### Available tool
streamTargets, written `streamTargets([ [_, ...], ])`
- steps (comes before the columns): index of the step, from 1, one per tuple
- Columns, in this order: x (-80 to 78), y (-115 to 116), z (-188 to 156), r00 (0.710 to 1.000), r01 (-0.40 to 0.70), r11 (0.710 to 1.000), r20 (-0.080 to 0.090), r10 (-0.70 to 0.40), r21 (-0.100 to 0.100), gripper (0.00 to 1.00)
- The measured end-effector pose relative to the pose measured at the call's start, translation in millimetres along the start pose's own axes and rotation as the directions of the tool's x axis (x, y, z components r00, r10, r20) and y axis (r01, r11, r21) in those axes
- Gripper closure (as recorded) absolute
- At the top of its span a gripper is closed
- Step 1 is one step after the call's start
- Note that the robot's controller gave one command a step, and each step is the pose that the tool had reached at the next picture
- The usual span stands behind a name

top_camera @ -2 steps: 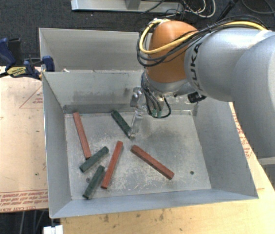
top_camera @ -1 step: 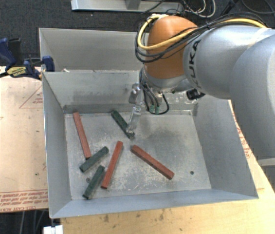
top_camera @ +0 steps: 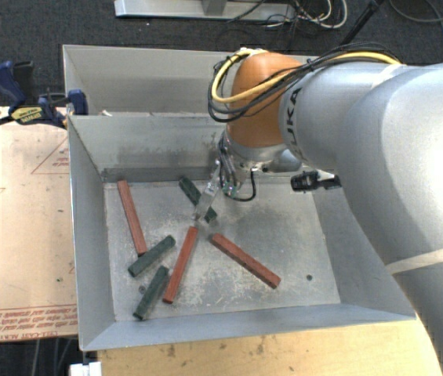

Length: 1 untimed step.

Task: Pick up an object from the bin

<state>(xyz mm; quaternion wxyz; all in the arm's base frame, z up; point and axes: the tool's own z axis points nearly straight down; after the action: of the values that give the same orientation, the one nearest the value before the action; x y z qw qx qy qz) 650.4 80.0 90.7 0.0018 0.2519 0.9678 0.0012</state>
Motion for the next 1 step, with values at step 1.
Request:
streamTargets([
  [1, -3.0, 3.6, 19.3, 0.991, 0.134, 0.991, 0.001, -0.134, 0.0, 1.0],
])
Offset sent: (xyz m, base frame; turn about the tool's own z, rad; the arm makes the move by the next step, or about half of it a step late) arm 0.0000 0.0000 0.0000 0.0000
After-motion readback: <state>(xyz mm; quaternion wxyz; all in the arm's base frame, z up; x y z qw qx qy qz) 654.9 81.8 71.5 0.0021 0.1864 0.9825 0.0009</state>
